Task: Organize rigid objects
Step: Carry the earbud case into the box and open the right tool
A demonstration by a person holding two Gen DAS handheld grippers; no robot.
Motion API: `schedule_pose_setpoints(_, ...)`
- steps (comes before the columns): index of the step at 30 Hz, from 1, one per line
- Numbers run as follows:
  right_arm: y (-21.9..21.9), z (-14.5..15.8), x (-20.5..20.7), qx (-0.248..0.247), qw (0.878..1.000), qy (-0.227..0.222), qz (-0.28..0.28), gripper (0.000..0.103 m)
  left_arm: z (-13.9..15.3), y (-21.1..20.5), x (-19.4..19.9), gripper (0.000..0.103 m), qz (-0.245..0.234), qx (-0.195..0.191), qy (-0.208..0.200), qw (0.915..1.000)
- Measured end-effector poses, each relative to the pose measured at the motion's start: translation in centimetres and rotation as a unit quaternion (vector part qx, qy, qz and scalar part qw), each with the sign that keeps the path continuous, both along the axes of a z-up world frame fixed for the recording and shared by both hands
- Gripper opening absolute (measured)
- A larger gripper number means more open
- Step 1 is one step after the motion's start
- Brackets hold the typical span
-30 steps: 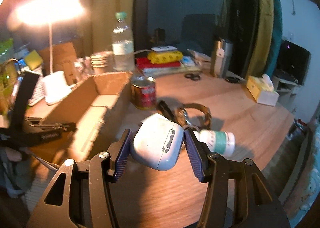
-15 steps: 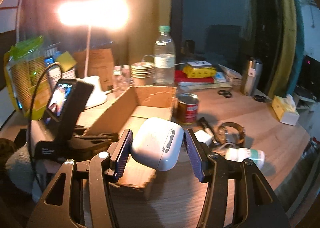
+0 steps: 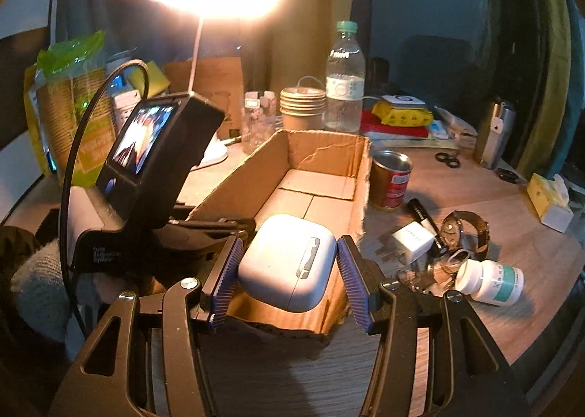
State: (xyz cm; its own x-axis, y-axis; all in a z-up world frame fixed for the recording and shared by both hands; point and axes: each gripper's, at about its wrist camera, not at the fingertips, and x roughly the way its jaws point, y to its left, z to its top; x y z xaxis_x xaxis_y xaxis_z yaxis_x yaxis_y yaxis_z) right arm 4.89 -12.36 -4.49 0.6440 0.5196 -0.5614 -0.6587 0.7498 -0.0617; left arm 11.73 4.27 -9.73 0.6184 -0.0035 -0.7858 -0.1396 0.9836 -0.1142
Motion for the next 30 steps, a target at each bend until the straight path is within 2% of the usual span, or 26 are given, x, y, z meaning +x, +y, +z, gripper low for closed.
schedule_pose_setpoints(10,0.4,-0.6,-0.1,-0.013,1.0,0.014,0.014,0.057,0.0,0.0,0.0,0.013,0.0,0.0,0.0,1.0)
schedule_pose_setpoints(14,0.2,-0.5,0.0,-0.013,1.0,0.011,0.009,0.067,0.0,0.0,0.0,0.013,0.0,-0.001,0.001,1.0)
schedule_pose_setpoints(21,-0.4,0.3,-0.1,0.003,1.0,0.003,0.008,0.07,0.1,-0.1,0.2,0.013,0.001,-0.001,0.0,1.0)
schedule_pose_setpoints(30,-3.2,1.5,0.9,0.023,0.999,-0.009,-0.032,0.07,0.1,-0.1,0.2,0.013,0.0,-0.002,0.0,1.0)
